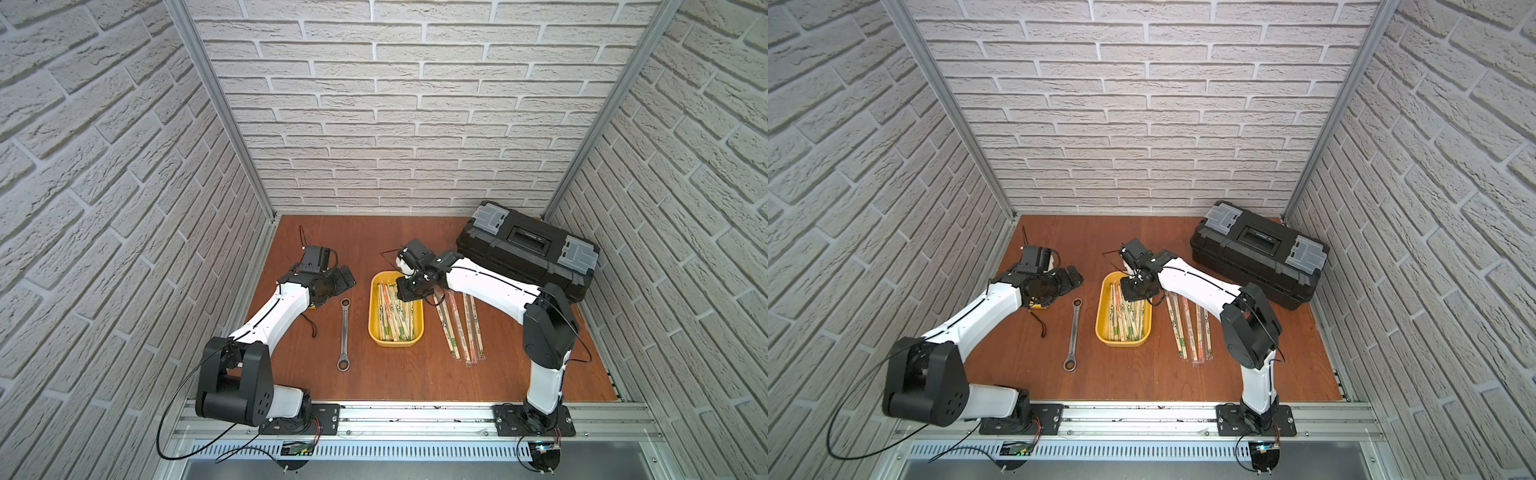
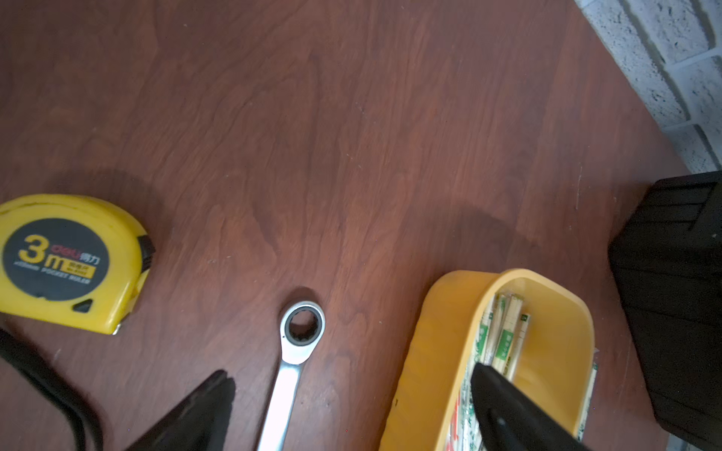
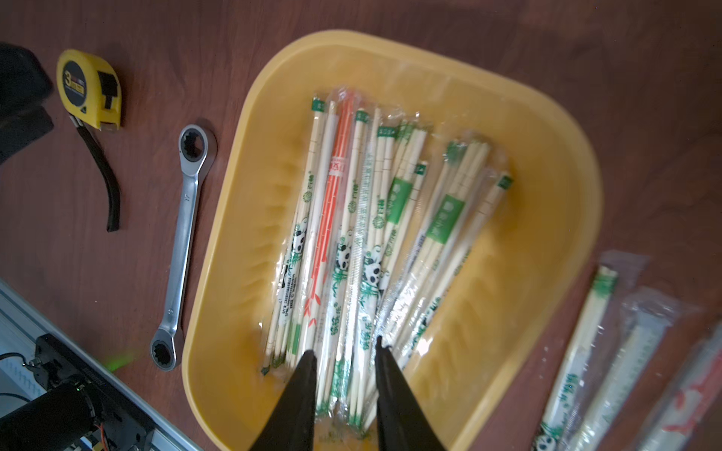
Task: Take the paired disposable chopsticks out of the storage box
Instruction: Place the paired disposable chopsticks at the center of the board, then pick up the paired disposable chopsticks from the storage box.
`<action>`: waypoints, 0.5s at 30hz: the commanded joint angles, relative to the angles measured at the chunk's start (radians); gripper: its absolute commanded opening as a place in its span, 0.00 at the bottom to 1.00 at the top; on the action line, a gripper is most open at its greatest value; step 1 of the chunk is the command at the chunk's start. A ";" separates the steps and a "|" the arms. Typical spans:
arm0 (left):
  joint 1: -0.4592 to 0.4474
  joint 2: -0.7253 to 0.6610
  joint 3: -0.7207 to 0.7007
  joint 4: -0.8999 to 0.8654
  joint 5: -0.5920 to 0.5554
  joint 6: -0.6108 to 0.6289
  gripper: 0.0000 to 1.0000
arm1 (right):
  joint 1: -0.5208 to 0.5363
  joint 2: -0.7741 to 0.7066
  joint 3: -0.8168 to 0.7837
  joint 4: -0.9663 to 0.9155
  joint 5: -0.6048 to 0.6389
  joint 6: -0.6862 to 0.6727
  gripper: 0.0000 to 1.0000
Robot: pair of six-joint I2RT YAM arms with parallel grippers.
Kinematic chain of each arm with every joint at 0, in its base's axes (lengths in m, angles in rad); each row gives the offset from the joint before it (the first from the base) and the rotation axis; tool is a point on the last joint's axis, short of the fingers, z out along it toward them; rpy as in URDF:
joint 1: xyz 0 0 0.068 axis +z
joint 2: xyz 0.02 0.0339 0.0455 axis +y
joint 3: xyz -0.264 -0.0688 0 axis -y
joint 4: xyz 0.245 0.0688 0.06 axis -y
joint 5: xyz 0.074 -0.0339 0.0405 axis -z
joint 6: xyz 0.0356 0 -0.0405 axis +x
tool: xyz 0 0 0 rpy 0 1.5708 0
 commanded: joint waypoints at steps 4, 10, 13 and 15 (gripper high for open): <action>0.012 -0.049 -0.033 0.018 0.022 0.006 0.98 | 0.034 0.079 0.050 -0.001 -0.015 0.019 0.29; 0.014 -0.058 -0.047 0.026 0.025 0.009 0.98 | 0.049 0.111 0.058 0.001 -0.027 0.020 0.28; 0.013 -0.060 -0.054 0.032 0.025 0.007 0.98 | 0.058 0.122 0.063 0.000 -0.028 0.019 0.28; 0.014 -0.064 -0.058 0.035 0.027 0.006 0.98 | 0.063 0.134 0.068 -0.001 -0.031 0.020 0.28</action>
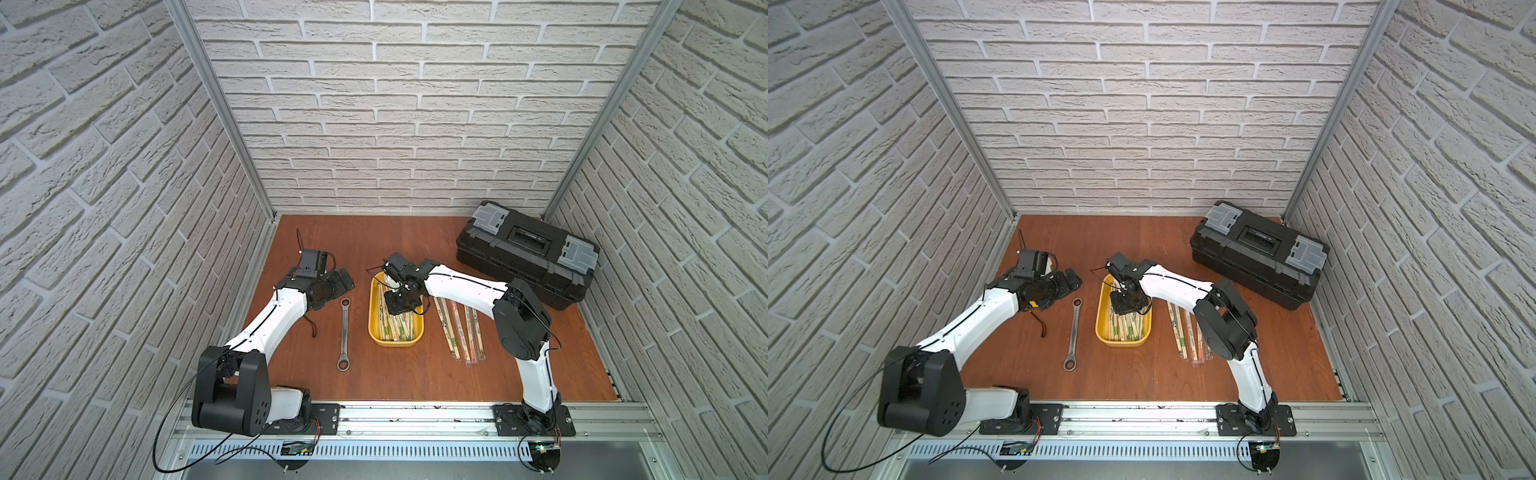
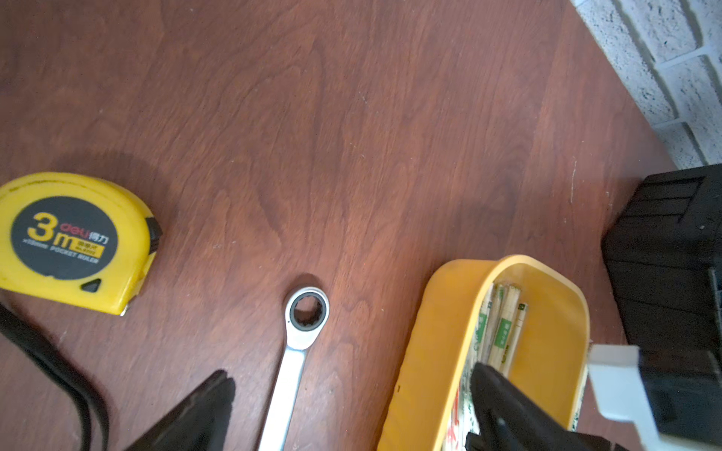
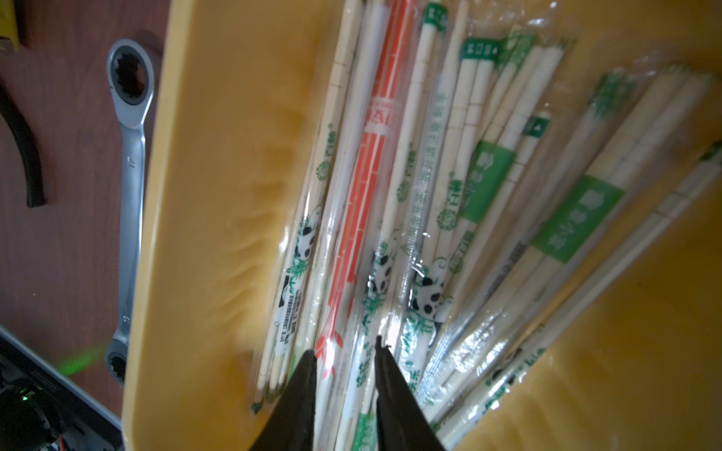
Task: Take the paired disposable chopsticks out of the storage box
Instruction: Pick up the paired disposable chopsticks from the storage box.
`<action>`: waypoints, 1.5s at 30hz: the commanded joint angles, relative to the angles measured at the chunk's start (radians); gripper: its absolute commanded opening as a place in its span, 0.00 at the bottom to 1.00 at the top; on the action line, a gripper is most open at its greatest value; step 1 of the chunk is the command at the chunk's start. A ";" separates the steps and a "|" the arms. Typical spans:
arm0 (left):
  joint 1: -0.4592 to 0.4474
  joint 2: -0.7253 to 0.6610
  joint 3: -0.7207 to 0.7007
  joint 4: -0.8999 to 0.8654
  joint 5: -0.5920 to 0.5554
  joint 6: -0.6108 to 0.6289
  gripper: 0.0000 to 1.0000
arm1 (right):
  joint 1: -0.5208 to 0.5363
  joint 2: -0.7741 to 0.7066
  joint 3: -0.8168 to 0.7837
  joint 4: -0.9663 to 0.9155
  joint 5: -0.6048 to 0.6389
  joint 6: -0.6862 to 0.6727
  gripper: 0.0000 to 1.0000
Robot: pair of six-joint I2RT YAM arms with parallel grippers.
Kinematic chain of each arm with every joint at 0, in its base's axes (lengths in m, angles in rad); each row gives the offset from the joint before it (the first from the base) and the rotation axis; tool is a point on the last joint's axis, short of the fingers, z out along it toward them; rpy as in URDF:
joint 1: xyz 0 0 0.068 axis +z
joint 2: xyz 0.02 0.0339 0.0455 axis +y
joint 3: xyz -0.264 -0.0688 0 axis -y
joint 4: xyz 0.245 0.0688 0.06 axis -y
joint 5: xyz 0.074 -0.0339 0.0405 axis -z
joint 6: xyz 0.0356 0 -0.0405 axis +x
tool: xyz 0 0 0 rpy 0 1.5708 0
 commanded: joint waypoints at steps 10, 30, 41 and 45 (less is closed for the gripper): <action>0.007 -0.028 -0.027 0.034 0.008 0.003 0.98 | 0.025 0.076 0.053 0.001 -0.013 0.006 0.27; 0.006 -0.030 -0.030 0.042 0.014 -0.002 0.98 | 0.019 -0.021 0.039 -0.009 0.004 0.002 0.05; -0.002 -0.019 -0.014 0.044 0.023 0.003 0.98 | -0.053 -0.185 -0.043 0.007 0.031 0.017 0.07; -0.009 -0.017 -0.005 0.038 0.024 0.007 0.98 | -0.093 -0.227 -0.104 0.048 -0.001 0.034 0.06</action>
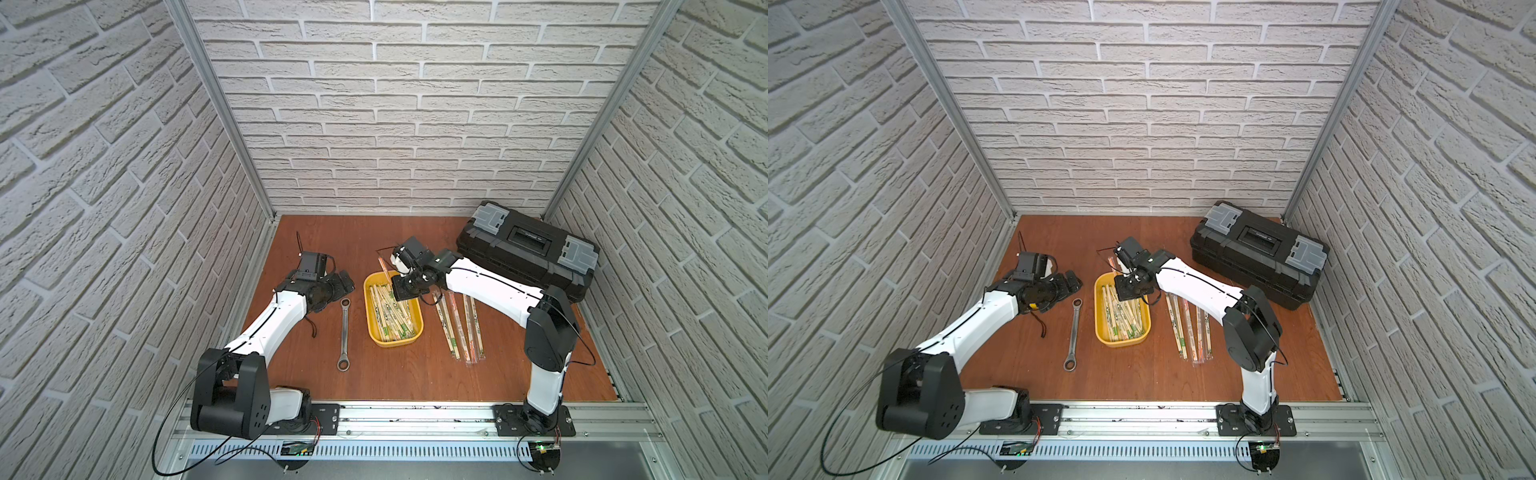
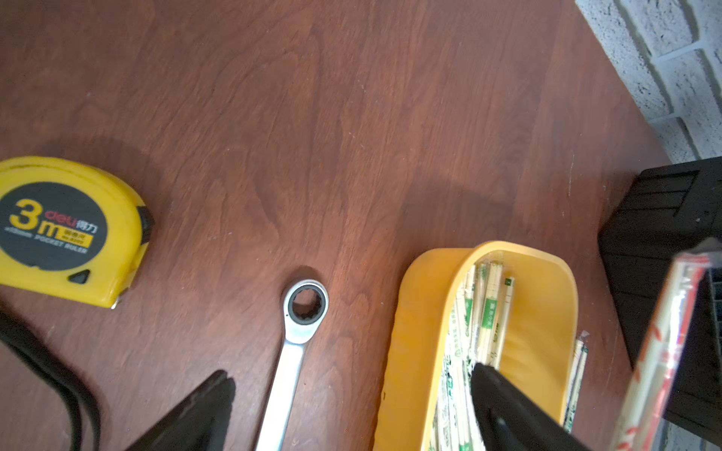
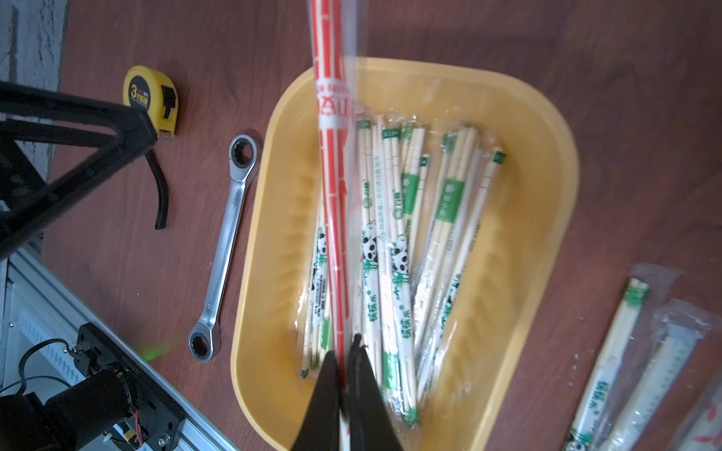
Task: Take the paired disposable chopsticks out of the storage box
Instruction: Pick up the paired disposable chopsticks from the storage box, then place the paired disposable chopsticks at the center of the board.
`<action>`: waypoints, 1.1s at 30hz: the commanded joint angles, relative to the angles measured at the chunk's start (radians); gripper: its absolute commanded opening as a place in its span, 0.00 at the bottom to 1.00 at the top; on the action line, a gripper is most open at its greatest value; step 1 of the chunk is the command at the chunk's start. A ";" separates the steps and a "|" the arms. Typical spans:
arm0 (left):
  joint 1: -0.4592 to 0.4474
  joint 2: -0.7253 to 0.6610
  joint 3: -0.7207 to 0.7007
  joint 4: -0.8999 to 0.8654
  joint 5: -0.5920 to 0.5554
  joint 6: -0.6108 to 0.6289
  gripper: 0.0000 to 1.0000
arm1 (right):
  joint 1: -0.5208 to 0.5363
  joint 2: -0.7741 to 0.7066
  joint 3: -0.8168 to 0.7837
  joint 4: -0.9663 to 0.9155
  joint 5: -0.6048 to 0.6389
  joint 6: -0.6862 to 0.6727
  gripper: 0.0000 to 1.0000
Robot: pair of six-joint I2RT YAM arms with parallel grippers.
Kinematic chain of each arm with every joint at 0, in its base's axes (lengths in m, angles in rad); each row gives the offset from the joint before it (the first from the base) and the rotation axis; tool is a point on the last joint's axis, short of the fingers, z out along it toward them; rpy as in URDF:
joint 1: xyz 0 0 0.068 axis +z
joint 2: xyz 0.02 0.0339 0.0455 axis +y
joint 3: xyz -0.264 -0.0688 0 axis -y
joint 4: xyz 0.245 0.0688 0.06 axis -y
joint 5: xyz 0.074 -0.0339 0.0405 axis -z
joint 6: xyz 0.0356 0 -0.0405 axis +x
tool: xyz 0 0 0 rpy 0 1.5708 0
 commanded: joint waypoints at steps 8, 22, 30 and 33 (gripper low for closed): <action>-0.031 0.011 0.054 0.004 -0.002 0.023 0.98 | -0.119 -0.188 -0.246 0.058 0.006 0.039 0.05; -0.066 0.063 0.102 0.001 -0.003 0.029 0.98 | -0.210 -0.325 -0.555 0.052 0.121 0.009 0.04; -0.067 0.056 0.091 0.005 -0.008 0.024 0.98 | -0.210 -0.277 -0.573 0.069 0.134 -0.003 0.05; -0.066 0.053 0.085 0.010 -0.006 0.021 0.98 | -0.209 -0.255 -0.576 0.082 0.133 -0.004 0.06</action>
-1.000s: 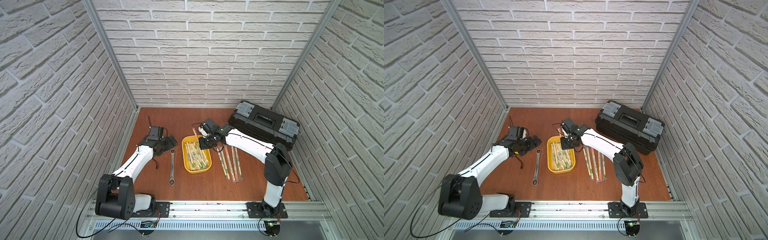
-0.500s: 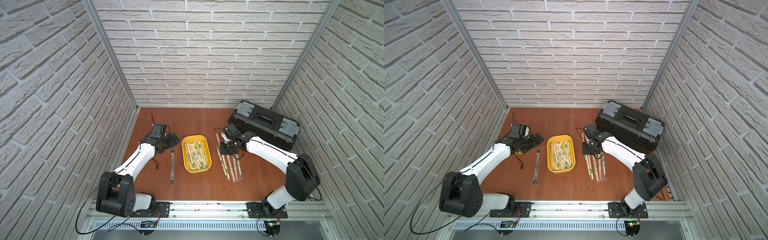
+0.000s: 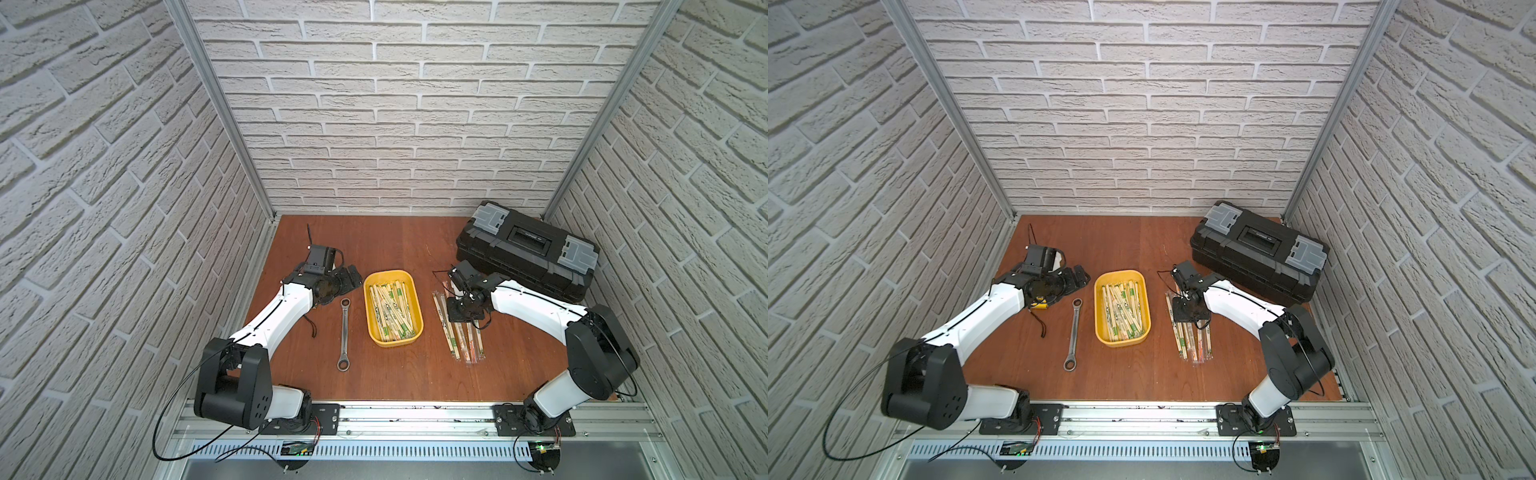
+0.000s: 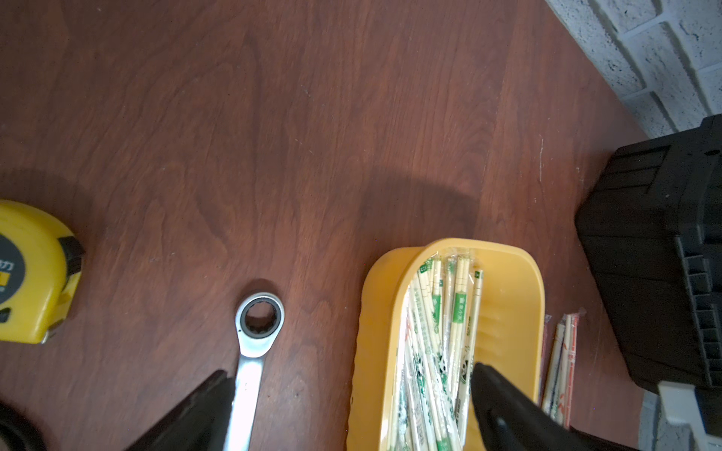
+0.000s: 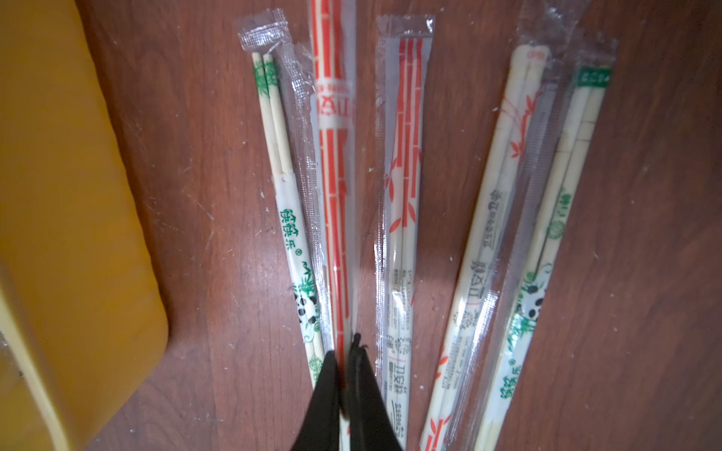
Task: Take the paired disposable chopsticks out of the storage box
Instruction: Place the paired disposable chopsticks at the center of the board.
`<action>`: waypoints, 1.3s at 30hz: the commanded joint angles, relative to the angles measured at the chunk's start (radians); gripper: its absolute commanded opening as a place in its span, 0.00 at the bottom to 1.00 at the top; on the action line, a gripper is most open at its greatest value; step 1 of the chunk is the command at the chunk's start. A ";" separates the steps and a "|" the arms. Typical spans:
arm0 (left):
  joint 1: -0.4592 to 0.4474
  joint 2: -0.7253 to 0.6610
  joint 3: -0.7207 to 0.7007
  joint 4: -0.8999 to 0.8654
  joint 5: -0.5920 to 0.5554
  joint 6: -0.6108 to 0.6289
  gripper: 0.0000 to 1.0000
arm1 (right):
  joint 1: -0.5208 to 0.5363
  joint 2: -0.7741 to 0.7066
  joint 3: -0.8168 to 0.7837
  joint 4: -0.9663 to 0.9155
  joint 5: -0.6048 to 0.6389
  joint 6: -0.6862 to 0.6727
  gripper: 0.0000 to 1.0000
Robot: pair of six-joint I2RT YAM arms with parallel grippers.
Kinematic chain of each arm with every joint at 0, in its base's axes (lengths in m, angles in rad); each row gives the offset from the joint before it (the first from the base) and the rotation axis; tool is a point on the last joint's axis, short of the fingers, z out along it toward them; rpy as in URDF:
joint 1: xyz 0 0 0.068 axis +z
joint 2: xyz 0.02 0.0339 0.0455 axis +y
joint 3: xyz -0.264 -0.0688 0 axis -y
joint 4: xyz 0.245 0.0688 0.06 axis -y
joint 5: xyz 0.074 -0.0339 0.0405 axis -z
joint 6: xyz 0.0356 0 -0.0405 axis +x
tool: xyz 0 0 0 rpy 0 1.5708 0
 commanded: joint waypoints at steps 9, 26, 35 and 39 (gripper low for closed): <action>-0.005 -0.006 -0.008 0.019 -0.009 0.009 0.98 | 0.002 0.044 -0.004 0.029 0.009 -0.012 0.28; 0.036 -0.010 -0.059 0.031 -0.007 -0.021 0.98 | 0.082 0.016 0.251 -0.039 -0.042 0.002 0.30; 0.069 -0.016 -0.079 0.031 -0.007 -0.029 0.98 | 0.190 0.216 0.500 -0.075 -0.075 -0.036 0.30; 0.073 -0.023 -0.083 0.029 -0.006 -0.027 0.98 | 0.223 0.318 0.584 -0.090 -0.089 -0.050 0.30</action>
